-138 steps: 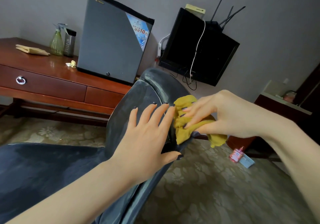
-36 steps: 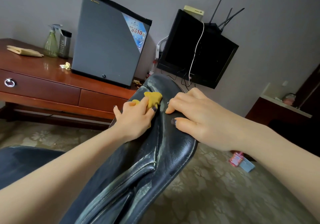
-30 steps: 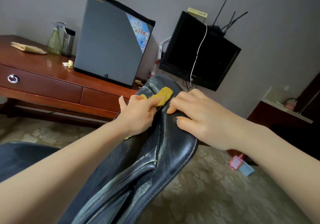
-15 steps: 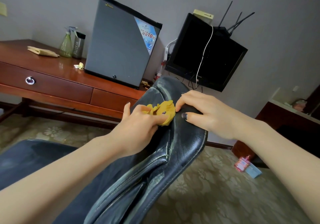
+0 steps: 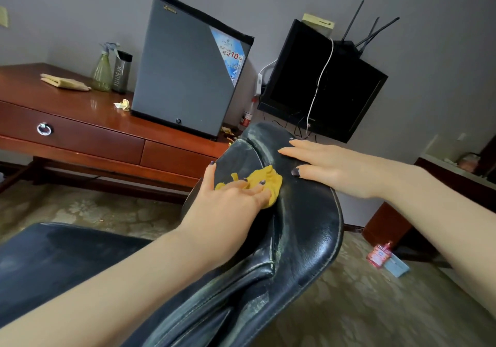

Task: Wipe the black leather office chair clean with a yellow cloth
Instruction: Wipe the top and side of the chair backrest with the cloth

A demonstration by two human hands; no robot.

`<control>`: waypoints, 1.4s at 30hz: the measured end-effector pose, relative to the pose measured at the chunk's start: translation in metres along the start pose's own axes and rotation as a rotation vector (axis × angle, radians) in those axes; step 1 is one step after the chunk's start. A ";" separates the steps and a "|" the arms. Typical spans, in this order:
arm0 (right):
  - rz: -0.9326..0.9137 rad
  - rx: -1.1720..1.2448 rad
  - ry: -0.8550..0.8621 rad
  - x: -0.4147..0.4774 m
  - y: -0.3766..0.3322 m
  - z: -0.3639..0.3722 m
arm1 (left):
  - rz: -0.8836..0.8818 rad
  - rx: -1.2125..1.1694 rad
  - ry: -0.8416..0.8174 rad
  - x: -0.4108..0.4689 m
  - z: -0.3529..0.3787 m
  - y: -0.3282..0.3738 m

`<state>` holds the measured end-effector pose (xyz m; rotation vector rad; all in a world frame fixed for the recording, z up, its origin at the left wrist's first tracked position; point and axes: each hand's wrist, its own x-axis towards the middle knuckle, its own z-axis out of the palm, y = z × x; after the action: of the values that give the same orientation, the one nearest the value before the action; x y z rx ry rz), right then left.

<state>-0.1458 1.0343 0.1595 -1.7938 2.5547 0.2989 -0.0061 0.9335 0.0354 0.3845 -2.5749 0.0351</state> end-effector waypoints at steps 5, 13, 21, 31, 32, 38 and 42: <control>-0.009 -0.143 -0.023 0.003 -0.005 -0.005 | -0.083 -0.141 0.030 0.035 0.016 -0.013; -0.004 -0.177 -0.015 0.007 -0.003 -0.004 | -0.171 -0.335 -0.067 0.088 0.034 -0.034; 0.035 -0.033 0.009 0.009 0.001 0.002 | -0.090 -0.682 0.070 0.075 0.040 -0.031; 0.041 0.021 0.034 0.009 0.002 0.005 | 0.104 -0.646 0.107 0.029 0.032 -0.024; 0.042 0.025 0.036 0.009 0.003 0.005 | 0.118 -0.649 0.116 0.023 0.032 -0.022; 0.041 0.093 0.057 0.009 0.002 0.009 | 0.150 -0.637 0.167 -0.002 0.032 -0.012; 0.046 0.168 0.081 0.008 -0.001 0.012 | 0.209 -0.502 0.170 -0.007 0.025 -0.012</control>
<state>-0.1492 1.0286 0.1468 -1.7238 2.5889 0.0098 -0.0098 0.9216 0.0094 -0.0737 -2.3376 -0.4733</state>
